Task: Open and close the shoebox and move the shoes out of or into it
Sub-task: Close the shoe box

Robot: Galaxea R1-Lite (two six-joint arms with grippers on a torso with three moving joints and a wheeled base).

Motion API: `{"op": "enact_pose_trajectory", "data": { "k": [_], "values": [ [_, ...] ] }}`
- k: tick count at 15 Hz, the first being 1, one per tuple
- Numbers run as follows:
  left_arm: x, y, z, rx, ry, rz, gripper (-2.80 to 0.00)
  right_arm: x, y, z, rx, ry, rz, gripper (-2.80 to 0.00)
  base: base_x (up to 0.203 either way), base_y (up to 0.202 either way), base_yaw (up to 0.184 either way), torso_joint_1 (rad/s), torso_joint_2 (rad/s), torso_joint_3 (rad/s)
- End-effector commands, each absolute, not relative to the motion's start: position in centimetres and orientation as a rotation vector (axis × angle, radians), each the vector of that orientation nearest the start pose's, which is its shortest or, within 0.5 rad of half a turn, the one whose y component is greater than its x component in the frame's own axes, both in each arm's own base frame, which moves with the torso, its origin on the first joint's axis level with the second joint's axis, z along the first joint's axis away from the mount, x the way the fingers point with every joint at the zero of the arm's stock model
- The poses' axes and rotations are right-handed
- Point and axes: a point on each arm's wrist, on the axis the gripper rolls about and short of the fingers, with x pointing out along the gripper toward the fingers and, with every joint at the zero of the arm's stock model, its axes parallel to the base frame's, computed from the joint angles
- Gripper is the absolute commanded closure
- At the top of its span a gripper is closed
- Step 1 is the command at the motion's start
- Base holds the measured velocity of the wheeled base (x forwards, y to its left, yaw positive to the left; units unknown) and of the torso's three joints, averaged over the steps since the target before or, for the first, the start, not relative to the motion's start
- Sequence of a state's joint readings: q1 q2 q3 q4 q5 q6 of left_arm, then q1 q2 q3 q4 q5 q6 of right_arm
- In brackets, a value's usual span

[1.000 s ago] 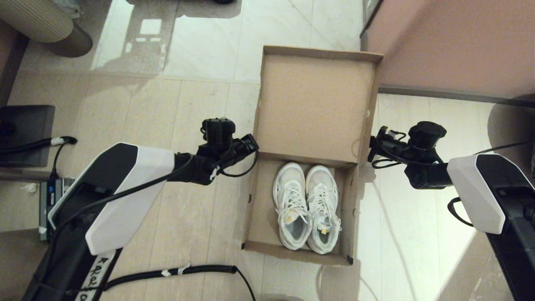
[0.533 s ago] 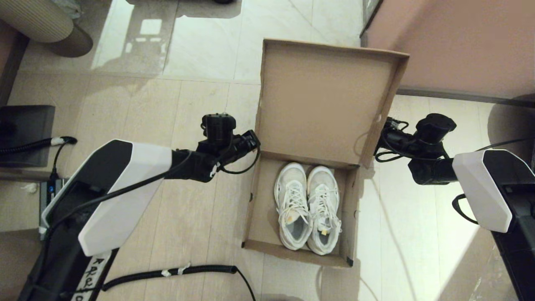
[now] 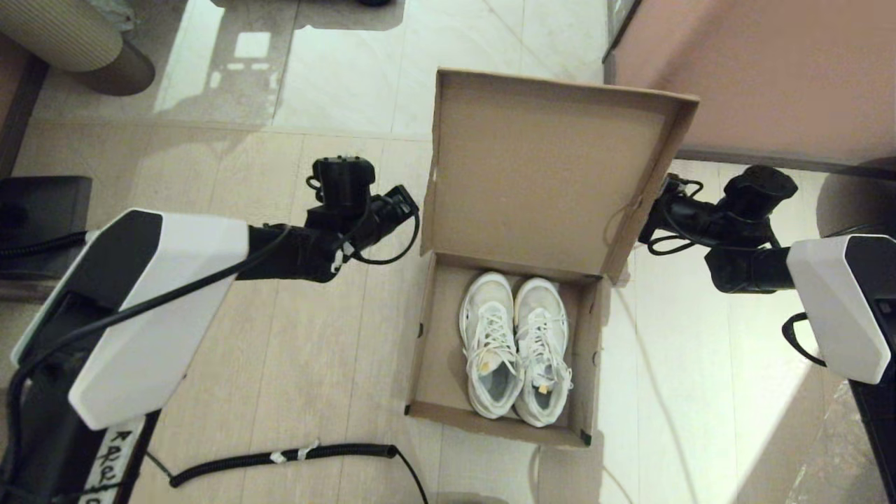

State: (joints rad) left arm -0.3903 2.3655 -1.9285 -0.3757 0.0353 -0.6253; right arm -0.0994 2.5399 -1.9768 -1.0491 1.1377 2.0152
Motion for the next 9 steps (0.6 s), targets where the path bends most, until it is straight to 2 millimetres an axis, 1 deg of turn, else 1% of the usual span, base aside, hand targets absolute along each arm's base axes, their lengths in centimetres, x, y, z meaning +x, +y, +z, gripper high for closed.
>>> {"op": "enact_pose_trajectory", "data": {
  "k": [1,3,5,7,9],
  "values": [
    [46.2,-18.1,22.4,-0.622,0.11,-0.323,0.0,50.5,-3.0,20.5,1.491,0.71,1.021,0.0,0.0,0.0,0.0,0.0,0.0,0.0],
    [45.5,-17.4,24.4,-0.632,0.063,-0.32,0.0,49.9,-2.9,21.9,1.463,0.728,1.046,0.0,0.0,0.0,0.0,0.0,0.0,0.0],
    [45.2,-16.2,25.7,-0.637,0.027,-0.308,0.0,49.2,-2.8,23.3,1.458,0.728,1.061,0.0,0.0,0.0,0.0,0.0,0.0,0.0],
    [45.6,-15.2,25.8,-0.638,0.017,-0.295,0.0,48.4,-2.6,24.7,1.451,0.746,1.078,0.0,0.0,0.0,0.0,0.0,0.0,0.0],
    [46.0,-14.5,25.6,-0.636,0.022,-0.307,0.0,47.1,-2.5,26.3,1.397,0.806,1.111,0.0,0.0,0.0,0.0,0.0,0.0,0.0]
  ]
}}
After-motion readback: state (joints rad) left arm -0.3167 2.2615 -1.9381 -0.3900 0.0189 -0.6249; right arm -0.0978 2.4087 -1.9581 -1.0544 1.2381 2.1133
